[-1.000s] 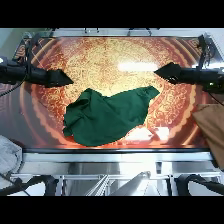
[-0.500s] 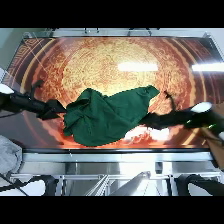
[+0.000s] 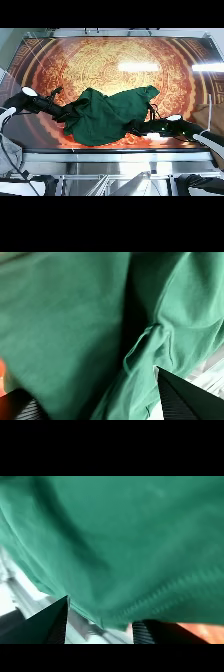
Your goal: Fold the shirts.
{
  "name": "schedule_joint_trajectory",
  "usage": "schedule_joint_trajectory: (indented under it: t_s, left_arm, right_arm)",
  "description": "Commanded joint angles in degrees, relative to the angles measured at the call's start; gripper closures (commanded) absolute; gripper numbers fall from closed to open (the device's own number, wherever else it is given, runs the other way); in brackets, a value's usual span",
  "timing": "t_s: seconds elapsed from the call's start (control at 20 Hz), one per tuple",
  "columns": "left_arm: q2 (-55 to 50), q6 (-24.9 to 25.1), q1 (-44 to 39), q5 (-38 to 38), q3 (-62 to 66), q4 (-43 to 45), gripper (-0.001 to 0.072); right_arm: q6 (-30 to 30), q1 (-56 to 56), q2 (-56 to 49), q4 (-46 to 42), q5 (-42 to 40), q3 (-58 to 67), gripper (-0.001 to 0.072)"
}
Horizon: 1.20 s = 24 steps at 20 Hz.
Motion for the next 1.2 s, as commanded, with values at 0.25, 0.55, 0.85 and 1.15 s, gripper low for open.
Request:
schedule_joint_trajectory:
  t_s: [0.25,0.55,0.85,1.15]
  left_arm:
    - [-1.9,1.0,-1.4,-3.3,5.6,0.2,0.0697]
    - [12.8,8.0,2.1,-16.3,7.1,-19.3,0.0692]
    - [36.8,8.6,7.1,-25.7,25.4,-47.2,0.0686]
    - [46.6,2.4,6.8,-19.7,36.0,-25.2,0.0679]
  right_arm:
    - [-4.4,1.3,-4.8,4.9,3.7,3.5,0.0690]
    - [-3.7,-8.9,15.9,6.9,22.3,10.1,0.0691]
    - [0.3,-14.9,47.1,11.0,18.9,25.6,0.0691]
    - [6.4,-13.5,48.3,1.5,13.3,28.4,0.0691]
